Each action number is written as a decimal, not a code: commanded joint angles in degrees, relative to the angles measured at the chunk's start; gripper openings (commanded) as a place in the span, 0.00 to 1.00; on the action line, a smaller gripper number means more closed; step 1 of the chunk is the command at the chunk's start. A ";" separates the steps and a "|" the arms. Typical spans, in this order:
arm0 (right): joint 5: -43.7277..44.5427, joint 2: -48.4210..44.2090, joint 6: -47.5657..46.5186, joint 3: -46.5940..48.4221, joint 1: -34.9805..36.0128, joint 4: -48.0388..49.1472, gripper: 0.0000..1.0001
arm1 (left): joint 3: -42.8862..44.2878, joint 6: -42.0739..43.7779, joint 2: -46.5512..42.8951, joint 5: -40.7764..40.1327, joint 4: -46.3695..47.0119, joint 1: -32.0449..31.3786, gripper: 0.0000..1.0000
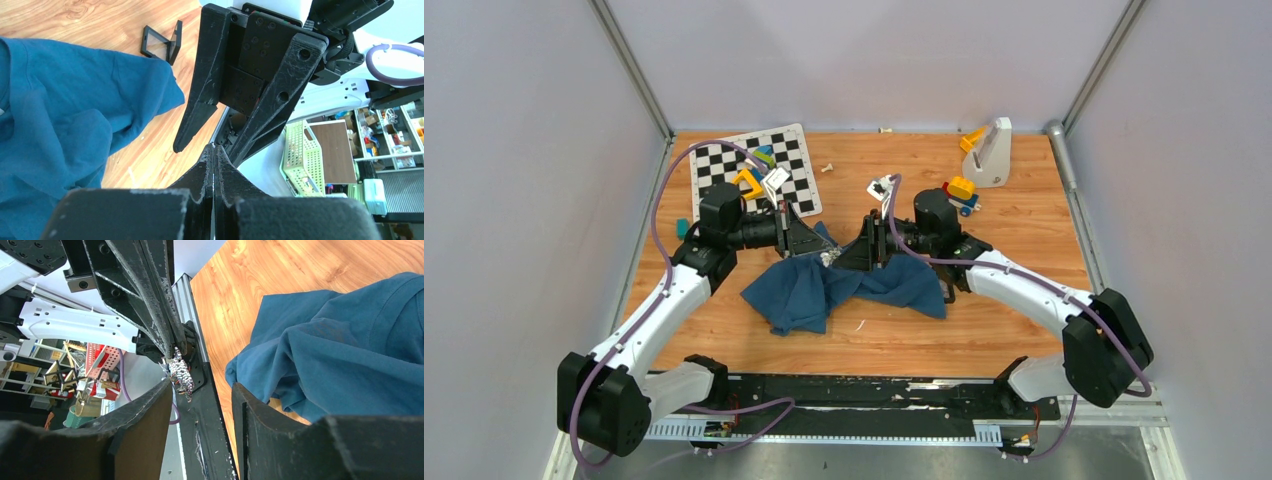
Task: Remove the brooch from the garment
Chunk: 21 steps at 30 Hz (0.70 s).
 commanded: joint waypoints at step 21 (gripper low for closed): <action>-0.65 2.66 3.84 3.35 -0.05 5.72 0.33 | -1.65 -2.42 -0.51 2.29 5.46 0.24 0.00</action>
